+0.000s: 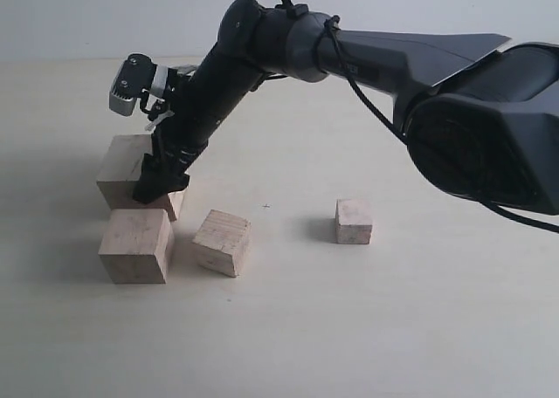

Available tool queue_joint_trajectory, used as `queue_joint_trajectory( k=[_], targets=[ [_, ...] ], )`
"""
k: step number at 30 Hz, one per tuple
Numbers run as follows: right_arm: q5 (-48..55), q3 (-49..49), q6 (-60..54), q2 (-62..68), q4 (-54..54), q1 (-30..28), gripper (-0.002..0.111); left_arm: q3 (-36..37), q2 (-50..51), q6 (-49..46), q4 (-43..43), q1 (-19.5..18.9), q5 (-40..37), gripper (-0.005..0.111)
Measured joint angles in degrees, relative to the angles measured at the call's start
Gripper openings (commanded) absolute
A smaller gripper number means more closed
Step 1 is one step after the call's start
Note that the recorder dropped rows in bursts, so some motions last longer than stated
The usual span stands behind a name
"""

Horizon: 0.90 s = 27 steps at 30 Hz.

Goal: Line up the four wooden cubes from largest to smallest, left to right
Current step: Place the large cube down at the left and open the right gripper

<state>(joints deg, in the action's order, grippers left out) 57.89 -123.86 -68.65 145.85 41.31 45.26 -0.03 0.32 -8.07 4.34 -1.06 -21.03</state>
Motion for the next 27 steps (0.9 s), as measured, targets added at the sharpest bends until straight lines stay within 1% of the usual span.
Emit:
queue_joint_trajectory(
  k=[10, 17, 22, 27],
  targets=[
    [-3.47, 0.00, -2.27, 0.21, -1.19, 0.00, 0.000, 0.00, 0.00, 0.00, 0.00, 0.00, 0.00, 0.000],
    [-3.47, 0.00, -3.95, 0.21, -1.18, 0.00, 0.000, 0.00, 0.00, 0.00, 0.00, 0.00, 0.00, 0.000],
    [-3.02, 0.00, -4.05, -0.04, -4.16, 0.00, 0.000, 0.00, 0.00, 0.00, 0.00, 0.00, 0.00, 0.000],
    [-1.62, 0.00, -4.05, -0.04, -3.76, -1.45, 0.000, 0.00, 0.00, 0.00, 0.00, 0.00, 0.00, 0.000]
  ],
)
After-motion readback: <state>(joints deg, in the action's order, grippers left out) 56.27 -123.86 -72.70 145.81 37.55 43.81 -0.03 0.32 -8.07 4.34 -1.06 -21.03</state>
